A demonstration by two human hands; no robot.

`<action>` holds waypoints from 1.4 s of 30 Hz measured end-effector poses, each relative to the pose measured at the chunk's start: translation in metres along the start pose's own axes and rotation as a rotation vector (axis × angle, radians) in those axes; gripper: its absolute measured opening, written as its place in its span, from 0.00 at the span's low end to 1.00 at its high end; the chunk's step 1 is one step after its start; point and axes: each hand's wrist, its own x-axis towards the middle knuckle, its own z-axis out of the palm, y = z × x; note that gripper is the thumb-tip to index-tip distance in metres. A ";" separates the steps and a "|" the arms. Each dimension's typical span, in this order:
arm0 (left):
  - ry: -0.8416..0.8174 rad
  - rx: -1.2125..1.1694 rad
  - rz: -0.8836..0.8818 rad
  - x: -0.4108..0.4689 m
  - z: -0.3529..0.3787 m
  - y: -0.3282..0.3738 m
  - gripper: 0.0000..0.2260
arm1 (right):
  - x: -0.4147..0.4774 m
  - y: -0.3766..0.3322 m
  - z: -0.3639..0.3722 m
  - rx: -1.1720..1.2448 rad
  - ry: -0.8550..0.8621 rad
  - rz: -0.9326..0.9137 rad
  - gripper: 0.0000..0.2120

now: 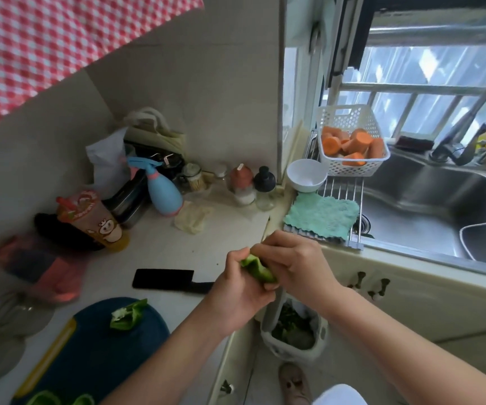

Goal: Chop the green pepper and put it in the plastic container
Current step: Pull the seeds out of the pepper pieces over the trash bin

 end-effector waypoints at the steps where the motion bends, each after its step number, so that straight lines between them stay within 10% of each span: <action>1: -0.011 0.009 -0.003 0.000 -0.001 -0.002 0.16 | 0.000 0.001 0.000 0.031 -0.004 0.044 0.11; 16: 0.197 0.789 0.087 0.019 -0.002 -0.028 0.31 | -0.009 0.005 -0.022 -0.160 -0.254 0.356 0.12; 25: 0.098 0.822 0.010 0.026 0.007 -0.037 0.18 | -0.028 0.022 -0.020 -0.197 -0.330 0.341 0.09; 42: 0.224 0.915 0.078 0.051 -0.004 -0.050 0.27 | -0.022 0.036 -0.006 -0.123 -0.234 0.596 0.13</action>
